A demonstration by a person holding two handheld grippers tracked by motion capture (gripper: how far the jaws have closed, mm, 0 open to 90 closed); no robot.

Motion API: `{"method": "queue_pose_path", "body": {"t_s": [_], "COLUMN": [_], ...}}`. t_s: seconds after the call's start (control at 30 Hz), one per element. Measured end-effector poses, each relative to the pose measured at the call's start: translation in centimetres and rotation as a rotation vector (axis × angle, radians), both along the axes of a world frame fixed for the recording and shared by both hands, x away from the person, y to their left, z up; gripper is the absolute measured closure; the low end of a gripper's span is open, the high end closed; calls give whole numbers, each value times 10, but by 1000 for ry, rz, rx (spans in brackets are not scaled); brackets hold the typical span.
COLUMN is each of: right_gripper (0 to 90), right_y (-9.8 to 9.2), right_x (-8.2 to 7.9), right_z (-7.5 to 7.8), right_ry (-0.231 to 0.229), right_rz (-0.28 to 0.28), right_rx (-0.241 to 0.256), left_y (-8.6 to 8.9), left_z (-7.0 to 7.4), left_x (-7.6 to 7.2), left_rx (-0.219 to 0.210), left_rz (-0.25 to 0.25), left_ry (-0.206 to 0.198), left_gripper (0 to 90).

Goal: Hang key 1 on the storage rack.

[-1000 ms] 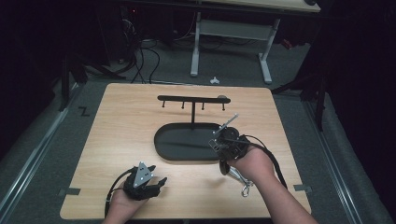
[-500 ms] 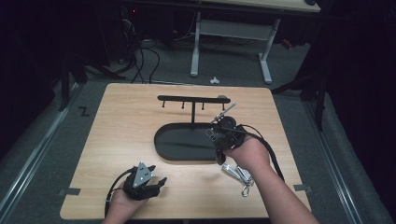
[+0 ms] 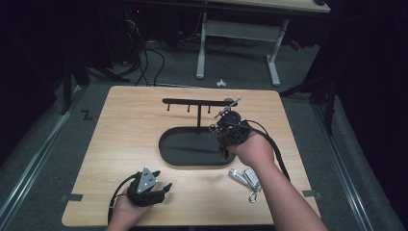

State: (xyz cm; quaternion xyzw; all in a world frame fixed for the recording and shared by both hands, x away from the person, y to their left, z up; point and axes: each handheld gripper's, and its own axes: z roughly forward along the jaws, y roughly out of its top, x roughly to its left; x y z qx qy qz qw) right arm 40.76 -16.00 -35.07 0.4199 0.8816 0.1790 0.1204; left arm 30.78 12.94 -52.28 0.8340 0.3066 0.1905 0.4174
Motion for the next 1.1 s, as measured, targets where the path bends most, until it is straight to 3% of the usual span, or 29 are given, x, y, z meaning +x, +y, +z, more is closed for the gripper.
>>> {"method": "queue_pose_path", "body": {"t_s": [0.63,1.1], "right_gripper": [812,811], "right_y": [8,15], "right_x": [25,44], "right_z": [13,8], "right_ry": [-42,-64], "right_rz": [-29,-69], "right_rx": [48,8], "left_y": [0,-1], "left_z": [-1,-2], "left_x": [0,0], "left_rx": [3,2], "left_rz": [-7,-10], "left_ry": [9,7], "left_gripper": [378,378]}}
